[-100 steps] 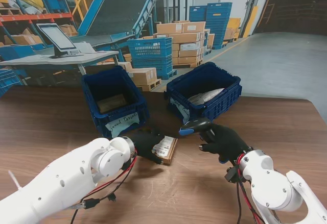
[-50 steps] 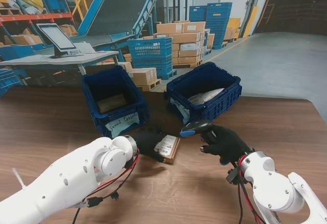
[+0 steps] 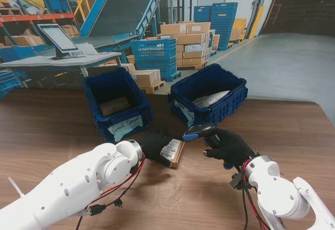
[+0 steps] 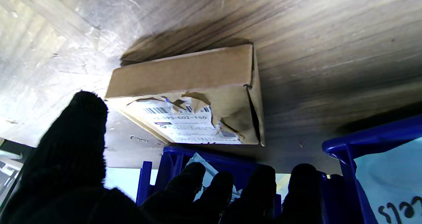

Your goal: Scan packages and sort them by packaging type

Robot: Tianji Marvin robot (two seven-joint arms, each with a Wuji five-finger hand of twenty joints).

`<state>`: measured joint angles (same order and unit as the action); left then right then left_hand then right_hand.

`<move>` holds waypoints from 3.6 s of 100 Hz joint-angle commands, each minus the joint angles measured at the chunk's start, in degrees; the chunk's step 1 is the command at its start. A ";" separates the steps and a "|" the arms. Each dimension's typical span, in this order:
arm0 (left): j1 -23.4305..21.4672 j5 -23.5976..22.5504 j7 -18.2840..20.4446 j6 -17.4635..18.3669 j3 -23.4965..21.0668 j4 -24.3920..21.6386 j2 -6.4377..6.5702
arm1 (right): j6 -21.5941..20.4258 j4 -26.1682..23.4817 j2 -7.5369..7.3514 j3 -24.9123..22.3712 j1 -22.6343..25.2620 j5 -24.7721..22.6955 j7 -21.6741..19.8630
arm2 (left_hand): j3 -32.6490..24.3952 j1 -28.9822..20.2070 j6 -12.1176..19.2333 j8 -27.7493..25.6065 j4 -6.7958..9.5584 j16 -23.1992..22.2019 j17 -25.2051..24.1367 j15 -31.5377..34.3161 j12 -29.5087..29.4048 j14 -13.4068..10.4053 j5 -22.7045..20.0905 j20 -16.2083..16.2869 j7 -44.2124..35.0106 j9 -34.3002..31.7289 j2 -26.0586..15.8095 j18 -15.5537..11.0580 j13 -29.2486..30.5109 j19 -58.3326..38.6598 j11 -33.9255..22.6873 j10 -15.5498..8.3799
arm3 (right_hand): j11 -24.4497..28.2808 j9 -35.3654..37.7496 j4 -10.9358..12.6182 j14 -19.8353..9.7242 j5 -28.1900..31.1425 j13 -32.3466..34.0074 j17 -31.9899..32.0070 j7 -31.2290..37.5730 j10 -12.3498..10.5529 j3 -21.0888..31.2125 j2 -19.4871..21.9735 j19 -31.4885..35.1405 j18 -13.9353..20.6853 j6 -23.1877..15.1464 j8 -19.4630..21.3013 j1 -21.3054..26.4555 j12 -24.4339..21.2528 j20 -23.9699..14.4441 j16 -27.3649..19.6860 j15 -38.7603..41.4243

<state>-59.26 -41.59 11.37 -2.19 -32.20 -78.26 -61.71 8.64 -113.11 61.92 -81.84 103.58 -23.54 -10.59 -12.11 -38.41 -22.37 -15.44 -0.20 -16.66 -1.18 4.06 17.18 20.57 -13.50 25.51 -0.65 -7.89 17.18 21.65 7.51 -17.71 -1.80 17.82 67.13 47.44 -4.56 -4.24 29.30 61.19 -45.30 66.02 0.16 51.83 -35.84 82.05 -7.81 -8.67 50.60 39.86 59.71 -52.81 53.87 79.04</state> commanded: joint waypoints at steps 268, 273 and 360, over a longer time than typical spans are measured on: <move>-6.84 -4.30 -12.35 4.19 -7.29 0.16 -1.80 | -0.77 -0.49 0.32 0.63 0.00 -0.39 -0.79 | -28.93 -20.55 15.82 -25.55 2.34 -31.12 13.67 26.39 43.44 -2.97 -23.99 2.91 -55.22 -49.94 19.06 3.48 40.12 -22.71 -23.91 -7.86 | 1.02 0.77 0.11 -4.99 0.23 3.84 -0.06 0.36 2.42 1.34 1.66 0.71 0.08 -2.56 -0.03 5.15 0.47 -0.41 1.83 3.39; -7.68 -4.81 -11.88 3.88 -8.55 -1.44 -1.59 | -0.58 -0.71 0.35 0.61 0.10 -0.48 -0.64 | -28.97 -20.54 15.85 -25.62 2.30 -31.22 13.64 26.36 43.44 -3.01 -24.00 2.94 -55.22 -49.92 19.09 3.48 40.17 -22.80 -23.93 -7.91 | 1.02 0.77 0.11 -5.04 0.23 3.84 -0.13 0.36 2.42 1.35 1.69 0.74 0.01 -2.56 -0.03 5.16 0.47 -0.41 1.82 3.38; -12.13 -6.82 -1.83 -10.34 -27.33 -22.48 -0.51 | 0.44 -2.04 0.72 1.16 0.71 -0.67 1.12 | -29.14 -20.40 15.81 -26.03 1.72 -31.77 13.78 25.79 43.28 -3.26 -24.25 3.20 -54.62 -50.11 19.21 3.45 40.47 -23.78 -23.73 -7.92 | 1.01 0.78 0.11 -5.02 0.26 3.92 -0.02 0.33 2.42 1.34 1.69 0.70 0.26 -2.53 -0.04 5.17 0.48 -0.39 1.83 3.46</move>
<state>-72.75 -48.98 8.18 -11.27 -58.31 -99.34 -62.08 8.78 -114.51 62.14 -81.07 104.29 -24.11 -8.72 -4.66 -37.35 -25.03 -36.66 -1.69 -45.41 12.91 22.40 54.90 21.40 -29.25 27.60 -32.17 -49.22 45.60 23.30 43.59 -40.06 -10.99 19.14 67.13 47.45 -4.56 -4.24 29.30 61.19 -45.25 66.01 0.17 51.79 -35.84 82.05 -7.85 -8.56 50.59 39.87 59.71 -52.82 53.87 79.04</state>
